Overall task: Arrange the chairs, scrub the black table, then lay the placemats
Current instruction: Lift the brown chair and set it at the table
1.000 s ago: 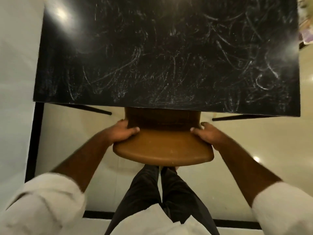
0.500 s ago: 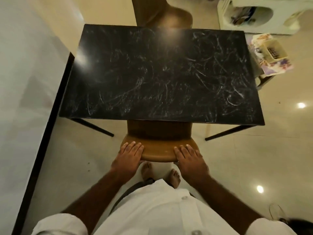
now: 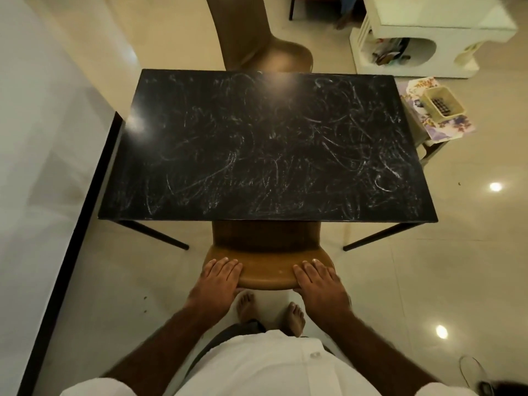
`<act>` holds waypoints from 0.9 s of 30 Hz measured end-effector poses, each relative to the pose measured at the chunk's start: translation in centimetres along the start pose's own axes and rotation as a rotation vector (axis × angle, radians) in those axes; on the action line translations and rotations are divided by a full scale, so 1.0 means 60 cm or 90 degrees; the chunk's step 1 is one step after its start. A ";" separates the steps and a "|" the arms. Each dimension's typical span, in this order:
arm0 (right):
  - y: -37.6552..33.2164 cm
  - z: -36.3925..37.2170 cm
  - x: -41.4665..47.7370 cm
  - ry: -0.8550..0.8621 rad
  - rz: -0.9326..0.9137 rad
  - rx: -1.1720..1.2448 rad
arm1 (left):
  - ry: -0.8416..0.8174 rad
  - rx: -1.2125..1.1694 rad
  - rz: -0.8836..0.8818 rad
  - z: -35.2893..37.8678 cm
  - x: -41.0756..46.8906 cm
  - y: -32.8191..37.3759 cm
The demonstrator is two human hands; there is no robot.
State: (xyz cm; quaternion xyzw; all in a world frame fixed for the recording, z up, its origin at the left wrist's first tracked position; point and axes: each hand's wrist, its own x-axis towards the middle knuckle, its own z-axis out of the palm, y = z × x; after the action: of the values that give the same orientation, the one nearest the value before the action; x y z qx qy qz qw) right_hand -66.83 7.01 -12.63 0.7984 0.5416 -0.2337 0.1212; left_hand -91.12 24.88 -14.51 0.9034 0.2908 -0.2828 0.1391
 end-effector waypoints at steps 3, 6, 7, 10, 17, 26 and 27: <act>0.002 0.004 0.004 0.024 -0.020 -0.008 | -0.026 -0.031 -0.001 -0.017 -0.004 0.002; 0.013 0.009 0.006 0.021 -0.025 0.007 | -0.020 -0.061 0.019 -0.031 -0.014 0.006; 0.016 0.010 0.005 0.030 -0.023 0.013 | -0.009 -0.058 0.029 -0.033 -0.015 0.008; 0.032 0.007 -0.012 0.046 -0.027 0.061 | 0.016 -0.034 0.062 -0.026 -0.013 0.020; 0.142 0.006 -0.103 0.173 0.026 0.143 | 0.003 0.043 0.147 -0.053 0.018 0.115; 0.402 0.080 -0.265 0.270 0.294 0.220 | -0.023 0.083 0.236 -0.159 0.110 0.446; 0.439 0.087 -0.285 0.275 0.329 0.225 | -0.010 0.092 0.245 -0.167 0.128 0.490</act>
State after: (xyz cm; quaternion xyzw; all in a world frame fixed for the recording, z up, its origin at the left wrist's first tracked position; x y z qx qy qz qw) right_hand -49.05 -19.23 -10.07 0.9481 0.2867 -0.1114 -0.0804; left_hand -63.90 9.21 -8.45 0.9478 0.0905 -0.2780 0.1276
